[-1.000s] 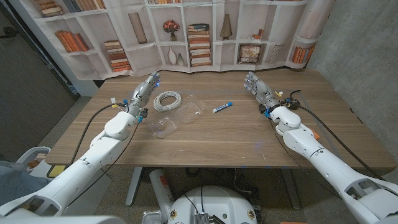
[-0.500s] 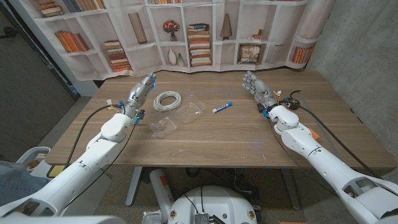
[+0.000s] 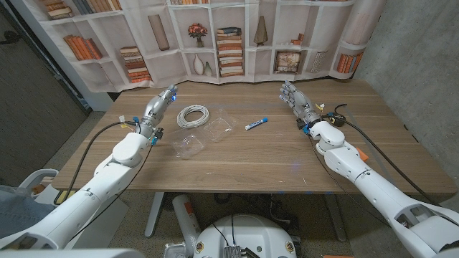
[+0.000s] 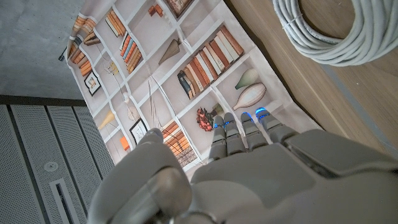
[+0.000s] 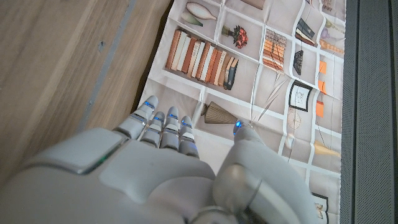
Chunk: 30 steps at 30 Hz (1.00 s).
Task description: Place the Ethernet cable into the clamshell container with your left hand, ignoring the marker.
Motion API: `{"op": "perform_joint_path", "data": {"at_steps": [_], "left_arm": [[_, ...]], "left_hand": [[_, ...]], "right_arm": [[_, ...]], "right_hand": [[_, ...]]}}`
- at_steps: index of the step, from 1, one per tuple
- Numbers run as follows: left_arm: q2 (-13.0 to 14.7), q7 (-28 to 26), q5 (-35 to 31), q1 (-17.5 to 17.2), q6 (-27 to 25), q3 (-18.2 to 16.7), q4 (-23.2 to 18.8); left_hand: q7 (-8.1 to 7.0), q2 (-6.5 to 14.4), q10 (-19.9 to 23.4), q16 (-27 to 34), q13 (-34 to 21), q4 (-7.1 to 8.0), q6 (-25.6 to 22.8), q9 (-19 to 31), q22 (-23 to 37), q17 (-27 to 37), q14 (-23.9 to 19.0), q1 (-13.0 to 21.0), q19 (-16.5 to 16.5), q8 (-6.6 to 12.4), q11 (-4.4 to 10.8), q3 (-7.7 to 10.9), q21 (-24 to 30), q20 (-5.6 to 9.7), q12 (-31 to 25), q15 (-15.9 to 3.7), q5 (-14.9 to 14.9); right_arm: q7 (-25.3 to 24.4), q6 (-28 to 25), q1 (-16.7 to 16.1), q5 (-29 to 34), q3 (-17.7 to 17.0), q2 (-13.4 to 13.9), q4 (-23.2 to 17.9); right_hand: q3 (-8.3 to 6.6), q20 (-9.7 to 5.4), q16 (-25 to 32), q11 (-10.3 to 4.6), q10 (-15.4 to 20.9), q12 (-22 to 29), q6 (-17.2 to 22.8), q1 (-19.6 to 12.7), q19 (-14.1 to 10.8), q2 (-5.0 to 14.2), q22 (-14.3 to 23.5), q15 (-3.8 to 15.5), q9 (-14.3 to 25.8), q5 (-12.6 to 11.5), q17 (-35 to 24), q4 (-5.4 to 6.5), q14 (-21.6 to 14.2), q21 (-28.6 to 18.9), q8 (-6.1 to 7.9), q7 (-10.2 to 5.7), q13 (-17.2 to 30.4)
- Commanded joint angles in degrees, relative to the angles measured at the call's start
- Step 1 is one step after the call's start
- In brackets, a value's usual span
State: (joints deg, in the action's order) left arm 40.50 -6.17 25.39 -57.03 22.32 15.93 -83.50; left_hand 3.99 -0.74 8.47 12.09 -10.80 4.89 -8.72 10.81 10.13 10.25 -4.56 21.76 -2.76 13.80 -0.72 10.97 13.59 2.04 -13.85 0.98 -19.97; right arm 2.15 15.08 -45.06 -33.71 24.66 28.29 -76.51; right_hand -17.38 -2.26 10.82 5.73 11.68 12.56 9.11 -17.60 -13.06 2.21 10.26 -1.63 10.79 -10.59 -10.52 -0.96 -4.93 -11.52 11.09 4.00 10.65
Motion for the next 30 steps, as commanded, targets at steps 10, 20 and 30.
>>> {"op": "perform_joint_path", "data": {"at_steps": [10, 20, 30], "left_arm": [[2.7, -9.0, -10.3, -2.1, -2.4, -1.5, -3.8], [3.5, -11.1, -14.5, -1.6, -4.4, -1.0, -4.6], [5.3, -14.2, -18.6, -2.8, -9.8, -1.2, -8.4]], "left_hand": [[-0.22, 0.7, 1.5, 0.3, -0.2, -1.11, -1.6, 0.1, 0.1, 0.2, -1.8, 2.1, -1.4, 0.27, 0.69, 0.52, 0.2, 0.14, -0.4, -0.72, -1.0], [-0.43, 1.2, 2.1, 0.1, -0.2, -1.68, -2.3, 0.1, 0.1, 0.2, -2.2, 3.3, -1.8, 0.27, 0.97, 1.01, 0.1, 0.18, -0.3, -0.86, -1.3], [-0.48, 1.5, 2.4, 0.0, -0.2, -2.23, -2.8, 0.1, 0.1, 0.2, -2.6, 4.3, -2.2, 0.25, 1.25, 1.38, -0.1, 0.17, -0.2, -1.23, -1.6]], "right_arm": [[-0.7, -1.0, -0.6, 0.1, -0.2, 0.7, -1.7], [-1.3, -0.8, -0.9, 0.2, -0.4, 0.8, -2.7], [0.0, 0.6, -1.2, -0.8, -1.3, 1.2, -2.7]], "right_hand": [[-0.09, -0.81, 0.3, -0.20, 0.6, 0.2, 0.8, -0.3, -0.5, 0.47, 0.3, 0.06, 0.2, -0.1, -0.2, -0.47, -0.5, -0.3, 0.48, -0.06, 0.2], [0.04, -0.95, 0.3, -0.25, 0.9, 0.3, 0.9, -0.2, -0.7, 0.43, 0.3, 0.15, 0.2, -0.1, -0.2, -0.59, -0.8, -0.4, 0.46, -0.11, 0.2], [0.11, -0.99, 0.3, -0.09, 1.1, 0.4, 1.0, -0.2, -0.8, 0.39, 0.3, 0.20, 0.2, -0.2, -0.2, -0.67, -0.9, -0.4, 0.49, -0.08, 0.2]]}}
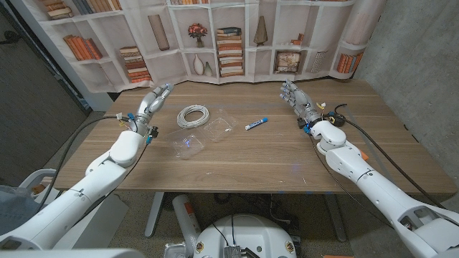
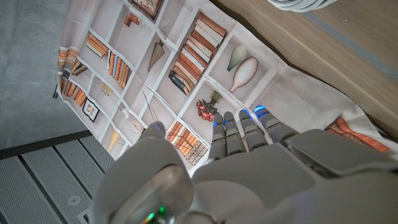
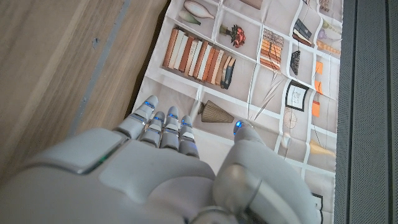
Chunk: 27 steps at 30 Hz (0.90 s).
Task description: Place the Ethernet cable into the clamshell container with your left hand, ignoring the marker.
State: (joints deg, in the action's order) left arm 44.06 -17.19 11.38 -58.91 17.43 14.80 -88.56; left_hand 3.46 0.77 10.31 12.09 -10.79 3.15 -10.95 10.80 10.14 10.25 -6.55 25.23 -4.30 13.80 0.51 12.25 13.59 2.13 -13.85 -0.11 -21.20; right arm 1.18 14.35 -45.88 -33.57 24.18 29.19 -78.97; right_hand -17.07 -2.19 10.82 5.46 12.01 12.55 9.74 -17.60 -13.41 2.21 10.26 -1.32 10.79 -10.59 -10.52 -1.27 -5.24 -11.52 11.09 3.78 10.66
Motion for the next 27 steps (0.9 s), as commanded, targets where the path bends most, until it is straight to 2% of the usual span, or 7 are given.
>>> {"op": "perform_joint_path", "data": {"at_steps": [1, 8, 13, 19, 27], "left_arm": [[1.6, -2.9, -4.2, -0.8, -4.3, 0.0, -3.0], [2.7, -5.7, -8.9, -1.4, -8.2, 0.4, -5.9], [2.5, -6.9, -10.6, -1.0, -10.5, 1.1, -6.5], [4.0, -7.7, -15.4, -0.3, -16.3, 2.8, -8.9], [4.3, -7.5, -14.3, -0.9, -16.4, 2.3, -9.0]], "left_hand": [[0.04, 0.1, 0.6, 0.0, -0.2, -0.54, -0.7, 0.1, 0.1, 0.2, -0.7, 0.9, -0.7, 0.28, 0.05, 0.13, -0.1, 0.06, -0.2, -0.12, -0.4], [-0.07, 0.1, 0.9, 0.0, -0.2, -0.91, -0.9, 0.1, 0.1, 0.2, -1.1, 1.5, -1.0, 0.22, 0.42, 0.31, -0.1, 0.16, -0.1, -0.38, -0.5], [-0.29, 0.1, 1.2, -0.1, -0.3, -1.25, -1.2, 0.1, 0.1, 0.2, -1.3, 2.1, -1.2, 0.21, 0.65, 0.45, -0.2, 0.19, -0.1, -0.44, -0.6], [-0.48, 0.3, 1.7, -0.1, -0.3, -1.55, -1.6, 0.1, 0.1, 0.2, -1.8, 2.6, -1.6, 0.22, 0.76, 0.64, -0.2, 0.16, -0.1, -0.61, -0.7], [-0.74, 0.6, 2.0, -0.1, -0.3, -1.78, -1.8, 0.1, 0.1, 0.2, -2.1, 3.1, -1.9, 0.17, 1.00, 0.86, -0.2, 0.09, -0.1, -0.77, -0.8]], "right_arm": [[1.0, 1.2, -0.5, -1.2, -1.0, 0.4, -0.3], [0.8, 1.1, -0.8, -1.0, -1.5, 1.4, -0.9], [1.5, 2.3, -0.4, -1.1, -1.8, 1.2, -0.1], [1.4, 1.9, -0.4, -1.4, -2.1, 1.5, -0.2], [1.4, 2.8, -0.6, -1.5, -2.5, 1.4, 0.2]], "right_hand": [[-0.20, -1.06, 0.3, 0.18, 0.8, 0.4, 0.4, -0.2, -0.5, 0.38, 0.3, -0.11, 0.2, -0.2, -0.2, -0.37, -0.5, -0.4, 0.49, 0.14, 0.2], [-0.17, -1.04, 0.3, 0.07, 0.9, 0.4, 0.6, 0.0, -0.6, 0.57, 0.3, -0.12, 0.2, -0.2, -0.2, -0.32, -0.8, -0.4, 0.52, 0.18, 0.2], [-0.24, -1.04, 0.3, 0.05, 1.0, 0.4, 0.7, -0.1, -0.6, 0.81, 0.3, -0.14, 0.2, -0.2, -0.2, -0.36, -0.9, -0.4, 0.52, 0.15, 0.2], [-0.18, -0.98, 0.3, 0.04, 1.1, 0.4, 0.7, -0.1, -0.7, 0.71, 0.3, -0.14, 0.2, -0.2, -0.2, -0.45, -1.0, -0.4, 0.52, 0.14, 0.2], [-0.13, -0.95, 0.3, 0.18, 1.4, 0.5, 1.1, -0.1, -0.8, 0.68, 0.3, -0.08, 0.2, -0.2, -0.2, -0.54, -1.2, -0.4, 0.62, 0.14, 0.2]]}}
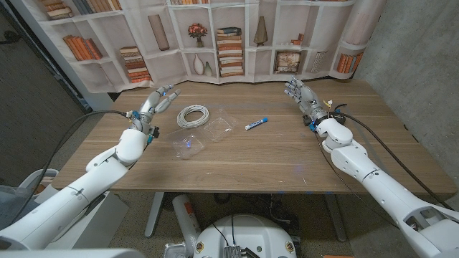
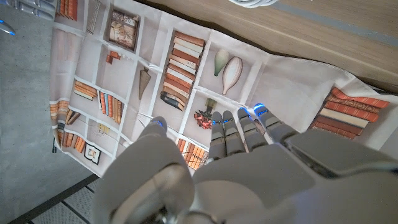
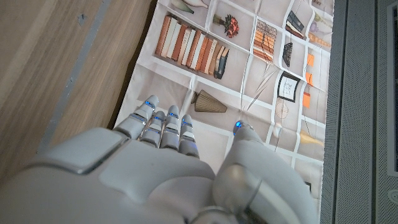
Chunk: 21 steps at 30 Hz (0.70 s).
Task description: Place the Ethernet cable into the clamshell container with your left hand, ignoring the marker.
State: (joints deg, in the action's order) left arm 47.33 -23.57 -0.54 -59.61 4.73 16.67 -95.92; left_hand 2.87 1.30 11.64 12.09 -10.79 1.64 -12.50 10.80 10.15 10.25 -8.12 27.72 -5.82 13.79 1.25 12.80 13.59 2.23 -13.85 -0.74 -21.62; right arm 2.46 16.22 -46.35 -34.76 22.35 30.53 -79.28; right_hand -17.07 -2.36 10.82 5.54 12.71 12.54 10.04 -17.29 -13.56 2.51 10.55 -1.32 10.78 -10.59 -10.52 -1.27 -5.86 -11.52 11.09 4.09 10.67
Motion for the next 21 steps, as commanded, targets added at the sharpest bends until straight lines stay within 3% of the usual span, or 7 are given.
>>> {"op": "perform_joint_path", "data": {"at_steps": [1, 12, 21], "left_arm": [[1.3, -1.2, -2.6, -0.3, -4.3, 0.4, -2.0], [3.7, -1.4, -6.2, -0.5, -10.5, 0.7, -5.8], [5.6, 0.5, -9.2, 1.0, -14.6, 2.5, -7.0]], "left_hand": [[-0.18, 0.0, 0.7, -0.1, -0.3, -0.30, -0.3, 0.1, 0.1, 0.2, -0.5, 0.6, -0.4, 0.16, 0.29, 0.33, -0.2, 0.01, -0.1, -0.13, -0.4], [-0.49, -0.1, 0.9, -0.2, -0.3, -0.73, -0.4, 0.1, 0.1, 0.2, -0.8, 1.3, -0.5, 0.02, 0.49, 0.42, -0.4, -0.07, 0.1, -0.35, -0.5], [-0.99, -0.6, 0.9, -0.6, -0.3, -2.29, 0.1, 0.1, 0.0, 0.1, -0.8, 3.5, -0.3, -0.43, 1.05, 0.85, -0.8, -0.86, 0.5, -0.86, -0.7]], "right_arm": [[0.0, 0.9, -0.1, -0.3, -0.7, 0.1, 0.4], [0.1, 1.0, -0.5, -0.5, -1.0, 0.5, 0.1], [-0.6, 1.3, -1.7, -0.7, -1.9, 1.3, -1.2]], "right_hand": [[-0.11, -0.80, 0.3, 0.06, 0.7, 0.5, 1.0, -0.4, -0.7, 0.36, 0.1, -0.01, 0.2, -0.2, -0.2, -0.56, -0.6, -0.5, 0.69, -0.20, 0.2], [-0.08, -0.79, 0.4, -0.13, 0.9, 0.6, 1.1, -0.3, -0.9, 0.42, 0.1, -0.04, 0.2, -0.2, -0.2, -0.64, -1.0, -0.5, 0.67, -0.19, 0.2], [0.03, -0.75, 0.3, 0.00, 1.2, 0.6, 1.2, -0.2, -1.0, 0.39, 0.1, 0.02, 0.2, -0.2, -0.2, -0.64, -1.0, -0.5, 0.65, -0.23, 0.2]]}}
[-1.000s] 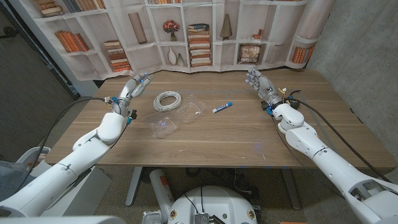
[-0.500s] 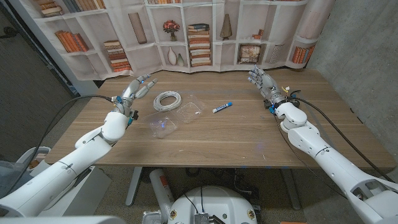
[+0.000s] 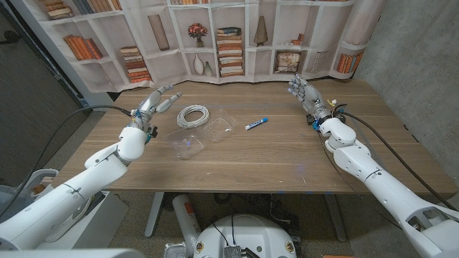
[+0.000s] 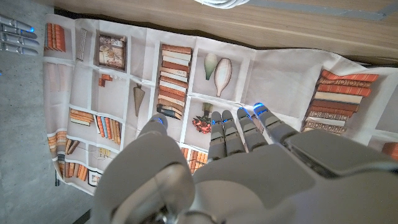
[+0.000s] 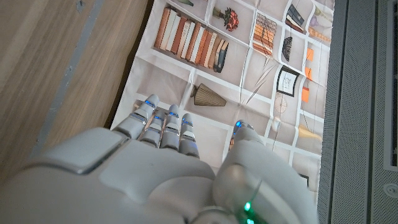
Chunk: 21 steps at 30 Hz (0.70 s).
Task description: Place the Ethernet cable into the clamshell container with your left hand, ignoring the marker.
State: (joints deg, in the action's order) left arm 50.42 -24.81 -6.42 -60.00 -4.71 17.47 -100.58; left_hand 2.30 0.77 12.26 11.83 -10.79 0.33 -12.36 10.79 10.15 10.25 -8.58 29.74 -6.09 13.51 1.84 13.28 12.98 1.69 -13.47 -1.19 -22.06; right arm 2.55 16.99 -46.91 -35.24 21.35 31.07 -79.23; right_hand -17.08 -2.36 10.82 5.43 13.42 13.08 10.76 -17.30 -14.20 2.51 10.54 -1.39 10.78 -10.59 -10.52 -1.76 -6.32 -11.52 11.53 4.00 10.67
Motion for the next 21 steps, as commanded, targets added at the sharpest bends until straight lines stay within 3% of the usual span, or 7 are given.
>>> {"op": "perform_joint_path", "data": {"at_steps": [1, 5, 16, 21], "left_arm": [[2.6, 2.0, -3.7, 1.7, -5.4, 1.9, -2.4], [3.3, 1.7, -7.1, 2.7, -8.4, 3.4, -3.5], [4.4, 3.8, -8.5, 4.3, -9.6, 4.5, -3.6], [4.7, 3.9, -10.2, 4.8, -11.5, 5.2, -4.1]], "left_hand": [[-0.43, -0.1, 0.2, -0.3, -0.3, -1.16, 0.0, 0.1, 0.0, 0.1, -0.4, 1.7, 0.1, -0.17, 0.48, 0.43, -0.3, -0.34, 0.1, -0.36, -0.3], [-0.47, -0.3, 0.1, -0.4, -0.3, -1.90, 0.1, 0.2, 0.0, 0.1, -0.4, 2.8, 0.1, -0.30, 0.72, 0.68, -0.5, -0.30, 0.3, -0.36, -0.4], [-0.75, -0.7, 0.2, -0.6, -0.4, -3.33, 0.2, 0.2, 0.0, 0.1, -0.6, 4.9, 0.1, -0.52, 1.00, 1.13, -0.7, -0.13, 0.6, -0.70, -0.5], [-1.26, -0.7, -0.1, -0.7, -0.4, -5.39, 0.7, 0.2, 0.0, 0.1, -0.7, 8.2, 0.0, -0.84, 1.88, 2.02, -0.9, -0.02, 0.9, -1.12, -0.7]], "right_arm": [[-1.0, 0.4, -1.4, -0.5, -1.1, 0.7, -1.6], [-1.4, 0.5, -1.8, -0.6, -1.4, 0.9, -2.1], [-2.4, 0.6, -2.2, -0.7, -1.7, 0.5, -2.4], [-3.1, -0.1, -2.3, -0.4, -1.6, 0.7, -2.8]], "right_hand": [[0.06, -0.74, 0.3, 0.15, 0.5, 0.1, 0.5, -0.1, -0.4, 0.38, 0.1, 0.00, 0.2, -0.2, -0.2, -0.15, -0.6, -0.5, 0.20, -0.15, 0.2], [0.17, -0.71, 0.4, 0.14, 0.5, 0.1, 0.6, 0.1, -0.4, 0.39, 0.1, -0.09, 0.2, -0.2, -0.2, -0.06, -0.7, -0.5, 0.20, -0.15, 0.2], [0.47, -0.69, 0.4, 0.18, 0.7, 0.1, 0.7, 0.6, -0.4, 0.24, 0.1, 0.02, 0.2, -0.2, -0.3, 0.09, -0.8, -0.5, 0.18, -0.22, 0.2], [0.55, -0.70, 0.4, 0.19, 0.7, 0.1, 0.7, 0.7, -0.4, 0.20, 0.1, -0.01, 0.2, -0.2, -0.3, 0.12, -0.8, -0.5, 0.17, -0.19, 0.2]]}}
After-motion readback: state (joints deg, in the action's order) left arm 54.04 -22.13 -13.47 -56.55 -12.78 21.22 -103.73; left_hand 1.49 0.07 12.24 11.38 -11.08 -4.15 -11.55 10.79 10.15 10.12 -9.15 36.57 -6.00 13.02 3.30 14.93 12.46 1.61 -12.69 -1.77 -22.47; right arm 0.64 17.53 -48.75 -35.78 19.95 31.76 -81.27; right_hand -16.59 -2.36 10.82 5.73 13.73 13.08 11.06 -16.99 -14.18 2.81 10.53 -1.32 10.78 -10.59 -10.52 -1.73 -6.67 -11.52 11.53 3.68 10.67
